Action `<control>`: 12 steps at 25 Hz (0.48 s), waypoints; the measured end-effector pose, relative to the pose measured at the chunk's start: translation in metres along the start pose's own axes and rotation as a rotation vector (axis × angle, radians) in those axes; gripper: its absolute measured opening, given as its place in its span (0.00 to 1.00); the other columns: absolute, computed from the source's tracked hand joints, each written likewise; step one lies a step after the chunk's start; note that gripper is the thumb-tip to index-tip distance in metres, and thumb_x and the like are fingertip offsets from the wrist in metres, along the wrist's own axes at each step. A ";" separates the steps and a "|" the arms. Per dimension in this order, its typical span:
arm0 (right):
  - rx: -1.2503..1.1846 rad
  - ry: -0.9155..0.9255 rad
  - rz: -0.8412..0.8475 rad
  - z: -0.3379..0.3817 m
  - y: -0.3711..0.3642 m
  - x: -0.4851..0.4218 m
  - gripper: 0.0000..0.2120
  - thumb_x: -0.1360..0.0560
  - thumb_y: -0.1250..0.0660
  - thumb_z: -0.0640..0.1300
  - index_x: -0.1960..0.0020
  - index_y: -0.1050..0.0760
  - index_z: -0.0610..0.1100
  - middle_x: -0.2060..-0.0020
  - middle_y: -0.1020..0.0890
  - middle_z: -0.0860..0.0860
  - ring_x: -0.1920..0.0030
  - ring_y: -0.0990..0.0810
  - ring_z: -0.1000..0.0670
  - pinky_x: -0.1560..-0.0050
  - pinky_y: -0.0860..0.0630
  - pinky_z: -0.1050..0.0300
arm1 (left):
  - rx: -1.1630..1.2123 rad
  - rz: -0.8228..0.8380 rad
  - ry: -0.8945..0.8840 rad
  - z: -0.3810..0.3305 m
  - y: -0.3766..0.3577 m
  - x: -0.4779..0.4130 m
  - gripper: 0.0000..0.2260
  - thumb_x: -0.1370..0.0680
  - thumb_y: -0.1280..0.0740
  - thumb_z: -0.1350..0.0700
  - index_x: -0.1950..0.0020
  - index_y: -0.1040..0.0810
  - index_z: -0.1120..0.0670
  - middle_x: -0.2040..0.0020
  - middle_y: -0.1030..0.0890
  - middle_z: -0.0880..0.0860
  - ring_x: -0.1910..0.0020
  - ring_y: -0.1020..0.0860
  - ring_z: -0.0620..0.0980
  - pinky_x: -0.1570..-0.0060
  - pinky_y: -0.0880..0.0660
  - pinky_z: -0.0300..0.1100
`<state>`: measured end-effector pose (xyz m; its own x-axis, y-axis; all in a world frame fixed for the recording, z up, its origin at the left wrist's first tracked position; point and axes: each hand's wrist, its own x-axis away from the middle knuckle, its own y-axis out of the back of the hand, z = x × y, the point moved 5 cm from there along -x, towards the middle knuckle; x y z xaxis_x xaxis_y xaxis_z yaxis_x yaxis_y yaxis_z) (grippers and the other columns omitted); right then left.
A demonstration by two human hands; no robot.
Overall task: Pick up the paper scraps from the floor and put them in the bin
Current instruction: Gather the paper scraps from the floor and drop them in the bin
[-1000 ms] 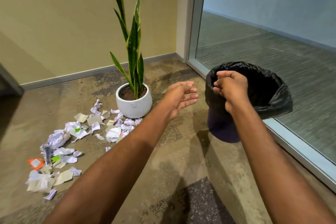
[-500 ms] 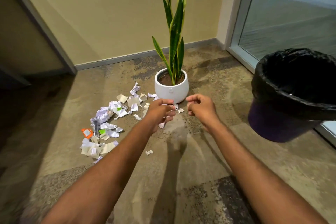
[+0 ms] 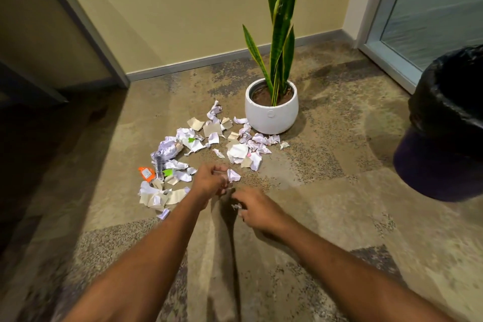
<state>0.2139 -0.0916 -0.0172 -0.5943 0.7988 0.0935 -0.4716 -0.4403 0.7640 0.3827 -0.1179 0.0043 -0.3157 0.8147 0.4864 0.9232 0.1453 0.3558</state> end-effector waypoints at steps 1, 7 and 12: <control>0.188 0.134 0.026 0.006 -0.013 0.000 0.25 0.23 0.32 0.35 0.30 0.22 0.53 0.35 0.22 0.50 0.35 0.25 0.46 0.40 0.21 0.46 | -0.008 -0.012 0.002 0.003 0.001 -0.001 0.15 0.23 0.37 0.75 0.44 0.21 0.60 0.59 0.19 0.64 0.68 0.23 0.54 0.67 0.24 0.45; 0.545 0.420 0.033 0.012 -0.040 -0.010 0.07 0.21 0.34 0.41 0.44 0.20 0.44 0.46 0.20 0.47 0.44 0.23 0.43 0.56 0.20 0.43 | -0.090 -0.073 -0.015 0.015 0.007 -0.019 0.15 0.24 0.31 0.72 0.44 0.20 0.55 0.57 0.20 0.57 0.63 0.21 0.53 0.58 0.18 0.52; 0.355 0.199 -0.127 -0.017 -0.017 -0.030 0.07 0.22 0.32 0.35 0.51 0.19 0.45 0.56 0.21 0.51 0.54 0.21 0.49 0.60 0.21 0.51 | -0.156 -0.020 -0.019 0.018 0.002 -0.037 0.28 0.27 0.24 0.71 0.29 0.25 0.56 0.52 0.22 0.56 0.53 0.21 0.54 0.47 0.17 0.61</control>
<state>0.2289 -0.1152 -0.0439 -0.6767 0.7274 -0.1136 -0.3158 -0.1473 0.9373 0.4002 -0.1375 -0.0273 -0.3278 0.8235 0.4631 0.8712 0.0739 0.4852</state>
